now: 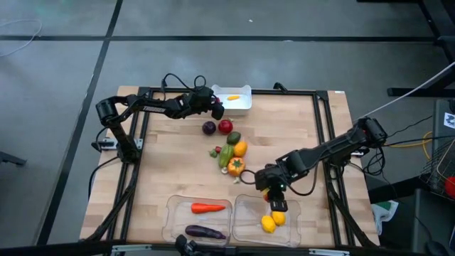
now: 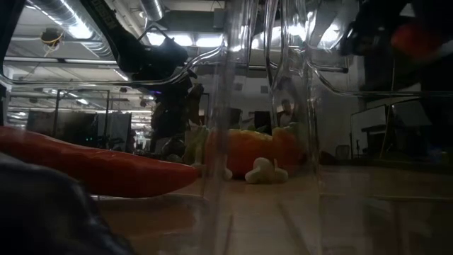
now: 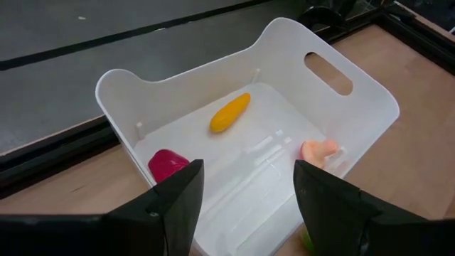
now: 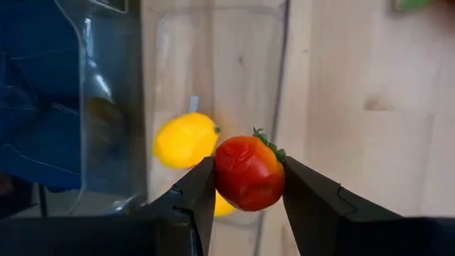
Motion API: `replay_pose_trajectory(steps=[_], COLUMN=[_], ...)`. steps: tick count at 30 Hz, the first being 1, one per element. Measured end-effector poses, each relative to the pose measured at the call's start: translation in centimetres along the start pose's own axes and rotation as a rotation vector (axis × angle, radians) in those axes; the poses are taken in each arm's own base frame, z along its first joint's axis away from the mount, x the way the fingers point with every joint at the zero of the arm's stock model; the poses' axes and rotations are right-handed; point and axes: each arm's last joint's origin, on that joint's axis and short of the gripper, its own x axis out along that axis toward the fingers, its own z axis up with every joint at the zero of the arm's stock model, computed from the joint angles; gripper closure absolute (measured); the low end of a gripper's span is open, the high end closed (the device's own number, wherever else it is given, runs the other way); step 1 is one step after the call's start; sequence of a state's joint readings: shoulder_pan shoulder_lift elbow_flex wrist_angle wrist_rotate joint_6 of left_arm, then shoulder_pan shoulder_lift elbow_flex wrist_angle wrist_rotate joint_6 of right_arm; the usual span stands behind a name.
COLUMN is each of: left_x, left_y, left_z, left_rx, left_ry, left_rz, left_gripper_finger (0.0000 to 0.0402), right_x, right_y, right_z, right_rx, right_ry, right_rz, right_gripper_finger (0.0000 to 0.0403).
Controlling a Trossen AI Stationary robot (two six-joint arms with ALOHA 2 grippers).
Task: Sort produce into baskets
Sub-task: Put the top orange tomato into the right transparent bin
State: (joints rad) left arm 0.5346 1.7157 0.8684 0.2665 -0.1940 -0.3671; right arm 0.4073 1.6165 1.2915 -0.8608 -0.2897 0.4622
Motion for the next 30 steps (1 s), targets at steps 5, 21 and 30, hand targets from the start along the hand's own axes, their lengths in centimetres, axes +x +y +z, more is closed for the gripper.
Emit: replay_pose_trajectory(steps=[5,21,30], left_x=[0.0,0.0,0.0], left_y=[0.0,0.0,0.0], left_z=[0.0,0.0,0.0], left_rx=[0.0,0.05,0.028], left_ry=[0.0,-0.002,-0.002], left_rz=[0.0,-0.001,-0.001], left_gripper_finger=[0.0187,0.0187,0.0187], right_x=[0.5,1.5,1.5], right_y=[1.4,4.6,4.5], right_z=[-0.7,-2.9,-2.9], right_rx=[0.083,0.163,0.164], right_ry=[0.016,0.072,0.07], right_rz=[0.004,0.02,0.018], right_gripper_finger=[0.0258,0.0258,0.0223])
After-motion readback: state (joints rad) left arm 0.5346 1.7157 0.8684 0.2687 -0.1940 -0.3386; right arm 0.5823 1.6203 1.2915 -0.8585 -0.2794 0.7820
